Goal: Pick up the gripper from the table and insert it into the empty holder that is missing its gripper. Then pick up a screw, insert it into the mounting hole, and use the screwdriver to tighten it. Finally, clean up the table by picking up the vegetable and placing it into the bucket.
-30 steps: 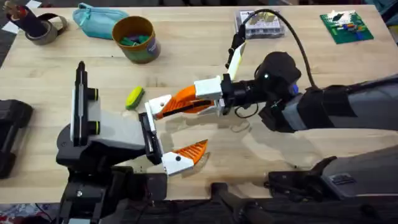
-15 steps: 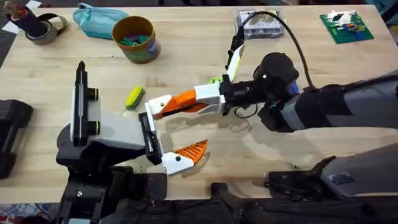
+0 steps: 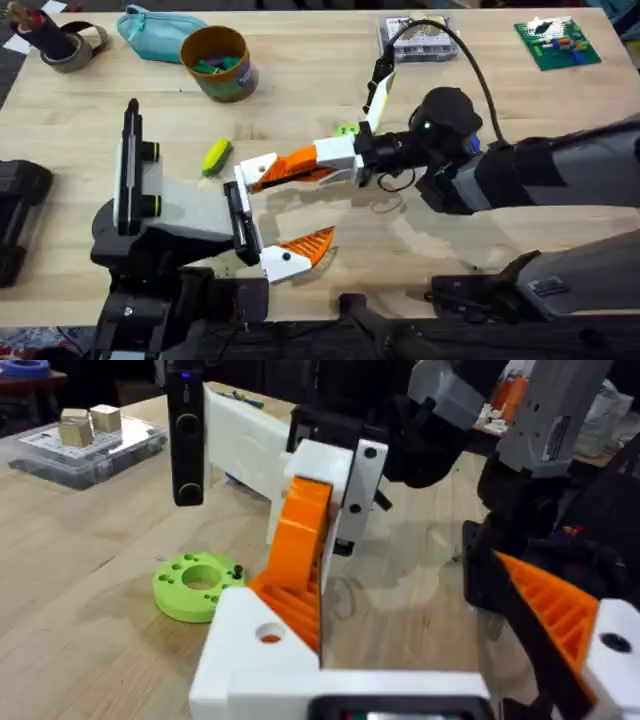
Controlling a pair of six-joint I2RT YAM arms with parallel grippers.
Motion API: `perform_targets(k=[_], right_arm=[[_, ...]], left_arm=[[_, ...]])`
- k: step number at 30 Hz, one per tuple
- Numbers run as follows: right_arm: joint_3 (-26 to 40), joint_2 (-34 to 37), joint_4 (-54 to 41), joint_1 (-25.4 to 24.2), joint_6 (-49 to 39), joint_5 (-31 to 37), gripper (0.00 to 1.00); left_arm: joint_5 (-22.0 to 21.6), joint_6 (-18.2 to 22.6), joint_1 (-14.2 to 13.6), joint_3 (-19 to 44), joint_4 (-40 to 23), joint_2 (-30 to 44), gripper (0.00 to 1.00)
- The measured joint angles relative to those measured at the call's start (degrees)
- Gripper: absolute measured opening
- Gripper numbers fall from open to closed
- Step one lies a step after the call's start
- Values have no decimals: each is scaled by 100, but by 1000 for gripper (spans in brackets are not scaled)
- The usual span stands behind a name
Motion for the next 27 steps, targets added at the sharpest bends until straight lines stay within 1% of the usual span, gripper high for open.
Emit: perform_targets(k=[7,15,22,27], right_arm=[[-91,-102,69,0,121,63,10],[-413,-255,290,0,284,344,10],[-438,-256,322,23,281,521,10],[-444,-256,329,172,258,758,10]], left_arm=[[44,67,-4,0,-2,0,991],[40,44,-22,0,-4,0,991],[31,44,-22,0,-3,1,991],[-10,44,-20,0,2,1,991]])
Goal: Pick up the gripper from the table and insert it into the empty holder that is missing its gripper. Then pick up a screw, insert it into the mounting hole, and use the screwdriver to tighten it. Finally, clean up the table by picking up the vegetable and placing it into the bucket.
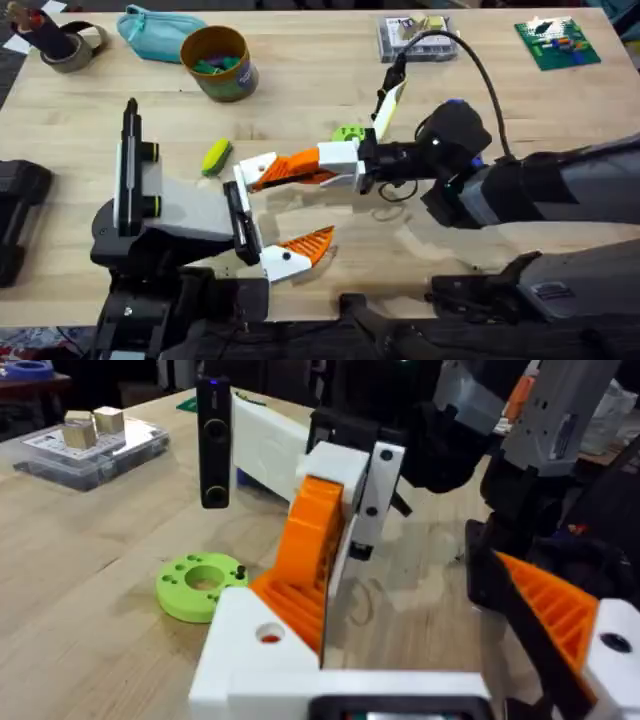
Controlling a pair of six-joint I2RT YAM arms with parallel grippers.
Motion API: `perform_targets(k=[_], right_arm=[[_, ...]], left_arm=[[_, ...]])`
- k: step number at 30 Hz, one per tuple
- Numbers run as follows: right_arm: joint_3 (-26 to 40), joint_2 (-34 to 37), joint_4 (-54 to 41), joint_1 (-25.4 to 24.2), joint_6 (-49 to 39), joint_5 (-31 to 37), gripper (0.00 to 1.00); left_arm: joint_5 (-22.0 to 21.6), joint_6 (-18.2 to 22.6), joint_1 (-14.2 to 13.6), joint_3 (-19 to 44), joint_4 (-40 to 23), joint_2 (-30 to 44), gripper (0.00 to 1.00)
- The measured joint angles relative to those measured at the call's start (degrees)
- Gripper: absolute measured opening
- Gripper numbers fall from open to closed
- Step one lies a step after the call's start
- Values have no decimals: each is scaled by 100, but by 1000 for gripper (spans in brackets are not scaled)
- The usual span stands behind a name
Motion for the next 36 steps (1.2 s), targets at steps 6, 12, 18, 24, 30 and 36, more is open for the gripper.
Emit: perform_targets(k=[6,12,18,24,30,36], right_arm=[[-2,0,0,103,-2,187,10],[-2,0,2,110,-2,228,10],[138,-35,-332,102,-123,107,10],[181,-35,-396,97,-173,72,10],[218,-31,-429,60,-223,-82,10],[297,44,-436,9,-276,-247,10]], left_arm=[[-28,-2,4,0,7,1,991],[-49,-2,4,0,11,0,991],[-90,-47,16,0,15,1,991],[-99,-46,31,0,17,-1,991],[-86,-44,31,0,17,0,991],[-88,-41,31,0,17,0,991]])
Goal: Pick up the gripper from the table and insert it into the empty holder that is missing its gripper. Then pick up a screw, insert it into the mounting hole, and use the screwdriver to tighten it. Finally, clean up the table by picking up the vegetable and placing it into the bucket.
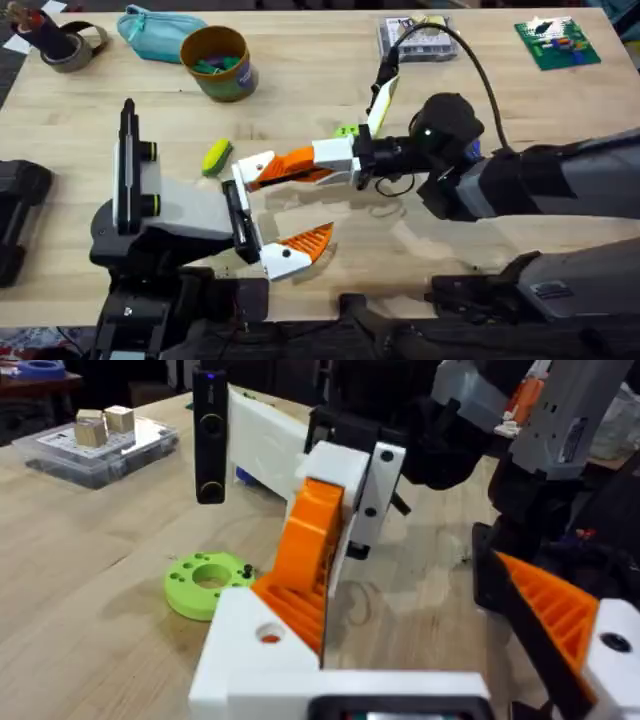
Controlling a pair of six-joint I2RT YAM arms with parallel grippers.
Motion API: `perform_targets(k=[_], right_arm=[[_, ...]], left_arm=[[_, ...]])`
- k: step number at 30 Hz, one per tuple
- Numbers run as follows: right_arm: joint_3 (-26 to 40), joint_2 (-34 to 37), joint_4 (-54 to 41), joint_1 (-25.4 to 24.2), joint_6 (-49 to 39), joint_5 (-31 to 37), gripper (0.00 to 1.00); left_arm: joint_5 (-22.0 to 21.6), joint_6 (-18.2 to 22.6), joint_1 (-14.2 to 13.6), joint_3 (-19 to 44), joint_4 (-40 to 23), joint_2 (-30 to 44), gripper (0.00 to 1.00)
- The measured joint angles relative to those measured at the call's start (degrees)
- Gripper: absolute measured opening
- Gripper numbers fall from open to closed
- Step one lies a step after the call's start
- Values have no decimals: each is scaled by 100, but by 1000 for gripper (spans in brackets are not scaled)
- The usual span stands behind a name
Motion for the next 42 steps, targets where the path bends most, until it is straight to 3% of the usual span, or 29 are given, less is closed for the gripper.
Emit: perform_targets(k=[20,42], right_arm=[[16,0,-16,-132,-156,-364,10],[15,0,-2,-126,-154,-280,10]], left_arm=[[98,38,-22,0,-16,0,991],[109,41,-22,0,-17,0,991]])
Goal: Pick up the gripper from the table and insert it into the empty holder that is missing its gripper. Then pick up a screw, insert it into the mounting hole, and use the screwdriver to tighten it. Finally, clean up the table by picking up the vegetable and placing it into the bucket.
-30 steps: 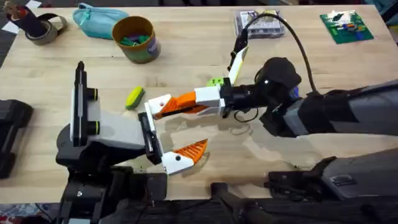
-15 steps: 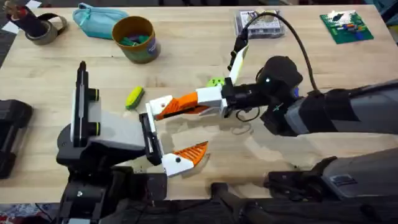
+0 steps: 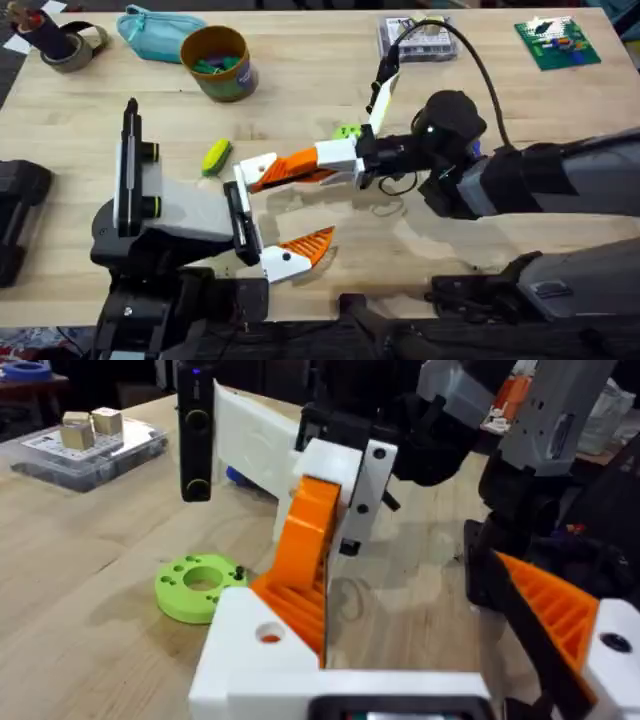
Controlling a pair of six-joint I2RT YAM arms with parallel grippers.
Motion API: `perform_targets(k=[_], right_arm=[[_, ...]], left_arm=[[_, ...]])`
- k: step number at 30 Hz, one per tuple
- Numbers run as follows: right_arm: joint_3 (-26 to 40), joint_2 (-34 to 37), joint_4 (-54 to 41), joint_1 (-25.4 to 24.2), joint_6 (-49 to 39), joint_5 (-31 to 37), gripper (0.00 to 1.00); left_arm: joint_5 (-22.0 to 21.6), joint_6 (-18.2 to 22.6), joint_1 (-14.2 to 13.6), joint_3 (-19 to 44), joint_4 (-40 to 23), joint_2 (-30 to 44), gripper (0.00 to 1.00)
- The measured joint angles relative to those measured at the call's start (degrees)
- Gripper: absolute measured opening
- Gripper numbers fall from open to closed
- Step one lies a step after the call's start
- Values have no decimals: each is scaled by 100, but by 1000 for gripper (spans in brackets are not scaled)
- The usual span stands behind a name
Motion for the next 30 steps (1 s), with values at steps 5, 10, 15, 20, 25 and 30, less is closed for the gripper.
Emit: perform_targets(k=[5,10,15,20,25,30], right_arm=[[-61,59,337,26,42,83,10],[-69,86,349,91,68,210,10],[-123,85,377,123,68,351,10],[-206,85,467,152,68,457,10],[-221,85,482,207,68,581,10],[-239,85,498,250,69,712,10]], left_arm=[[-6,91,0,0,9,0,991],[-53,90,0,0,12,-1,991],[-71,77,0,0,13,1,991],[-66,20,0,0,11,1,991],[-88,-3,1,0,11,-1,991],[-114,-5,18,0,15,-1,991]])
